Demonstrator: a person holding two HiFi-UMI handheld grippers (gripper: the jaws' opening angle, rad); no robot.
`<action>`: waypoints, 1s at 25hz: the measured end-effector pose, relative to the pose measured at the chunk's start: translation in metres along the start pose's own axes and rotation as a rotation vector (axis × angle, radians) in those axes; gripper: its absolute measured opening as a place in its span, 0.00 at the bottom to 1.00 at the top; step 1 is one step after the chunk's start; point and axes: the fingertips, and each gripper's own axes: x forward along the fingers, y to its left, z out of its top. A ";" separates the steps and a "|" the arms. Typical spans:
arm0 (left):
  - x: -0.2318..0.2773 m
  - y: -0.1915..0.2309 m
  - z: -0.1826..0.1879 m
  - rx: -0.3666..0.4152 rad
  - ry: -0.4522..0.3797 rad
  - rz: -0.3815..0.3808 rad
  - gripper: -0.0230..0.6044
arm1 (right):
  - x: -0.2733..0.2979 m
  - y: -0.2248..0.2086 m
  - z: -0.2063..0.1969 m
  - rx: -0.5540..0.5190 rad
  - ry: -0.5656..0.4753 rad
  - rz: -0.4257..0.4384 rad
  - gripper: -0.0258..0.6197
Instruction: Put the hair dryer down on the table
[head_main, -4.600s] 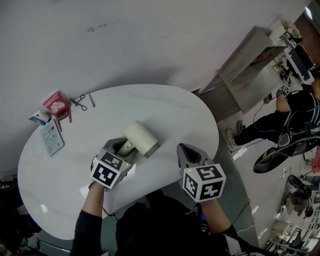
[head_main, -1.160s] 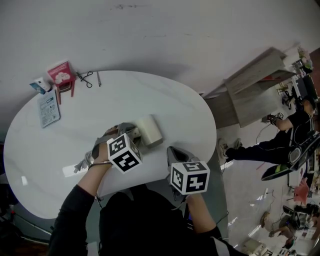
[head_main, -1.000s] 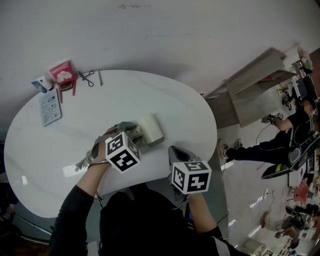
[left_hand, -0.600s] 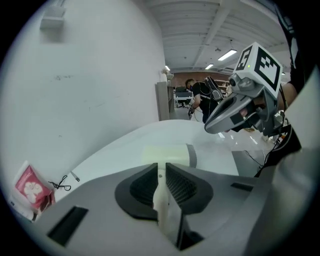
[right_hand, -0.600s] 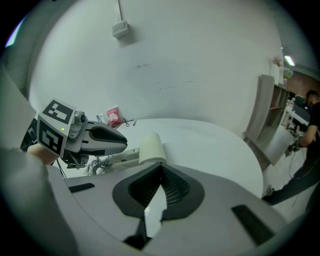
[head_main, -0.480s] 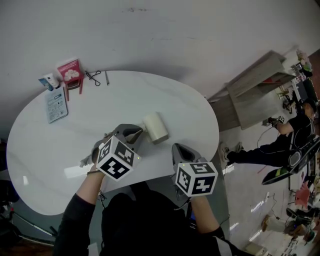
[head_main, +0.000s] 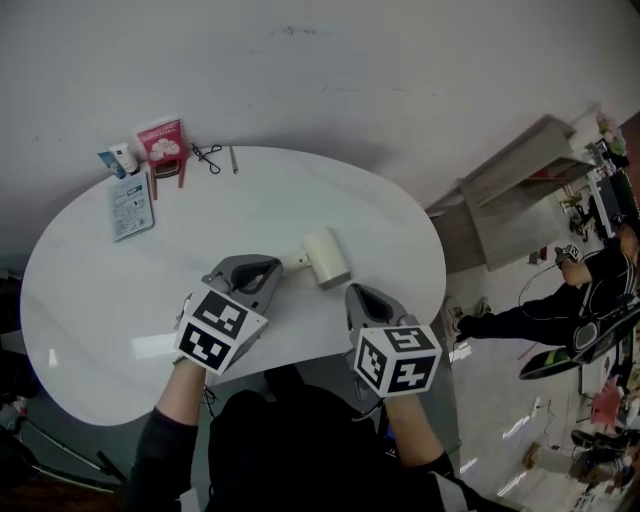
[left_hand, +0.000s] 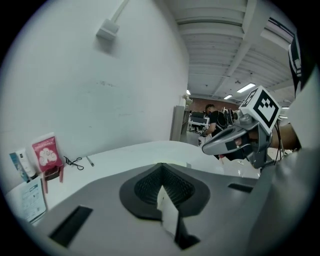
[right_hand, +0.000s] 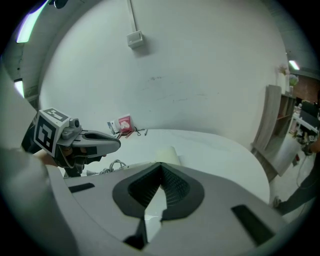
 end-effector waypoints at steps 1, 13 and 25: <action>-0.006 0.001 0.001 -0.012 -0.011 0.009 0.05 | 0.000 0.003 0.002 -0.007 -0.004 0.005 0.04; -0.068 0.008 0.010 -0.174 -0.142 0.085 0.05 | -0.009 0.041 0.009 -0.049 -0.052 0.094 0.04; -0.112 0.008 -0.002 -0.237 -0.188 0.146 0.05 | -0.024 0.070 0.006 -0.061 -0.069 0.139 0.04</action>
